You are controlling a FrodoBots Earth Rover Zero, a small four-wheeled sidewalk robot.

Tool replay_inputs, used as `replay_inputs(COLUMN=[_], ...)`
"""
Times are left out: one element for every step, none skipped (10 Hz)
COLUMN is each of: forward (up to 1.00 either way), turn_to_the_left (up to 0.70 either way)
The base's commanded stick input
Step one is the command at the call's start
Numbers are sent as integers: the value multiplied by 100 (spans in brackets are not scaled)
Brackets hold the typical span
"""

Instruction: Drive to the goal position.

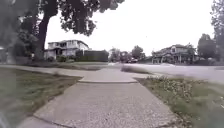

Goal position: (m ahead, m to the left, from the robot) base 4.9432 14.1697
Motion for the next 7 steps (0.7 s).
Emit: replay_inputs(forward=[70, 70, 70, 70, 70, 70, 70], turn_to_the_left=[0, 0, 0, 0, 0, 0, 0])
